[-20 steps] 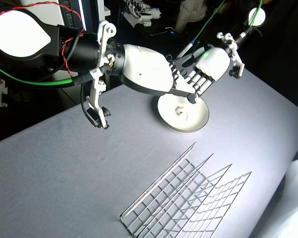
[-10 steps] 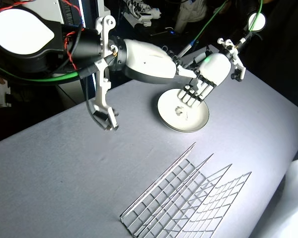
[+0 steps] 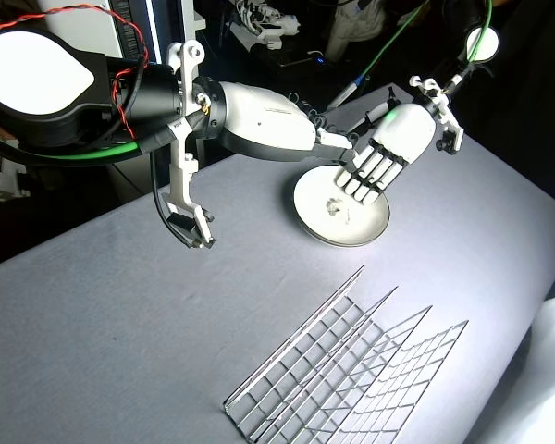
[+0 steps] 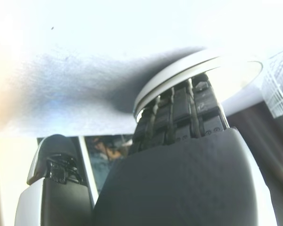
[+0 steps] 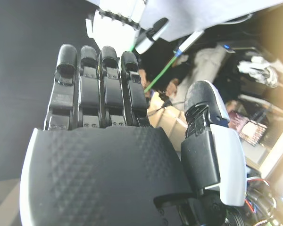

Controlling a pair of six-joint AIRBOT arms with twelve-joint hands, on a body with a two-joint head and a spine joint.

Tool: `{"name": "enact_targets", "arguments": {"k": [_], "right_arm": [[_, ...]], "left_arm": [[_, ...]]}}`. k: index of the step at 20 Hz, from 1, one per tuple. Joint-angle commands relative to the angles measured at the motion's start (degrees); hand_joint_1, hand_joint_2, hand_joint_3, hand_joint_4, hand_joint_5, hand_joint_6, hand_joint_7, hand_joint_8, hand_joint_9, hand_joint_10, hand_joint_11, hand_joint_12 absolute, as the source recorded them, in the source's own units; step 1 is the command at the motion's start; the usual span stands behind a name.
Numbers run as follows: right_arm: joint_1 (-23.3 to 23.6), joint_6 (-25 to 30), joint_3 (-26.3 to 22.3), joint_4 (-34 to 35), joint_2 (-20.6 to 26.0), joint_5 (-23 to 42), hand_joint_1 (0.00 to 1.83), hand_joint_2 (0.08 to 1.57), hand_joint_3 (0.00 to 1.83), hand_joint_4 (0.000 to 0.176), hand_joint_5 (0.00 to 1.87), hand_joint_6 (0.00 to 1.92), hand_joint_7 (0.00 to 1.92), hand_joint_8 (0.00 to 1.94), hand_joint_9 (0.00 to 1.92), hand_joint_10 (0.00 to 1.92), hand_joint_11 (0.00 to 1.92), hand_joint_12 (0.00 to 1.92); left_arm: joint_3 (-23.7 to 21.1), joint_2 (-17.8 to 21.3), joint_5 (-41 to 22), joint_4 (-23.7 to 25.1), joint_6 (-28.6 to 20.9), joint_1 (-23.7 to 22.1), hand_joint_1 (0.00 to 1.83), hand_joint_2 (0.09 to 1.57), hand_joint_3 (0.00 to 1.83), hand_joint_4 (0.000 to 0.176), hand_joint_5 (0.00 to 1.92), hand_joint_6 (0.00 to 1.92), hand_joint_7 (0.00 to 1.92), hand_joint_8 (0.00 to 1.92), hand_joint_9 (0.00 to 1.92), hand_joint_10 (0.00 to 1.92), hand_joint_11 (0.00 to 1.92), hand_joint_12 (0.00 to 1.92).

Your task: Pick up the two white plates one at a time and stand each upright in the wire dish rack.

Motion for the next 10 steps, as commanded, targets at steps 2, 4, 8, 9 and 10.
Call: {"name": "enact_targets", "arguments": {"k": [2,4,8,9,10], "right_arm": [[0.2,-0.1,-0.2,2.9,0.4,4.2,0.0,1.3,0.0,0.0,0.32,0.01,0.29,0.0,0.23,0.0,0.0,0.55],[0.0,-0.2,-0.2,2.9,0.6,4.2,0.0,1.3,0.0,0.0,0.31,0.0,0.28,0.0,0.22,0.0,0.0,0.51],[0.0,-0.5,-0.1,2.9,0.6,4.6,0.0,1.28,0.0,0.0,0.28,0.0,0.25,0.0,0.2,0.0,0.0,0.45],[0.0,-0.7,-0.1,2.9,0.6,5.1,0.01,1.28,0.0,0.0,0.29,0.0,0.26,0.0,0.21,0.0,0.0,0.49],[0.0,-0.7,-0.1,2.9,0.6,5.3,0.24,1.24,0.0,0.0,0.27,0.01,0.25,0.01,0.21,0.0,0.0,0.56]], "left_arm": [[0.5,-0.3,0.8,-0.6,0.2,0.9,0.0,1.15,0.01,0.0,0.0,0.0,0.0,0.0,0.0,0.0,0.0,0.0],[0.5,-0.4,1.1,-0.6,0.4,1.4,0.0,1.15,0.01,0.0,0.0,0.0,0.0,0.0,0.0,0.0,0.0,0.0],[0.8,-1.2,1.6,0.0,0.4,2.5,0.0,1.16,0.01,0.0,0.0,0.0,0.0,0.0,0.0,0.0,0.0,0.0],[1.0,-1.7,1.8,0.0,0.4,2.8,0.0,1.16,0.01,0.0,0.0,0.0,0.0,0.0,0.0,0.0,0.0,0.0],[1.2,-2.2,2.1,0.0,0.4,3.3,0.0,1.15,0.01,0.0,0.0,0.0,0.0,0.0,0.0,0.0,0.0,0.0]]}}
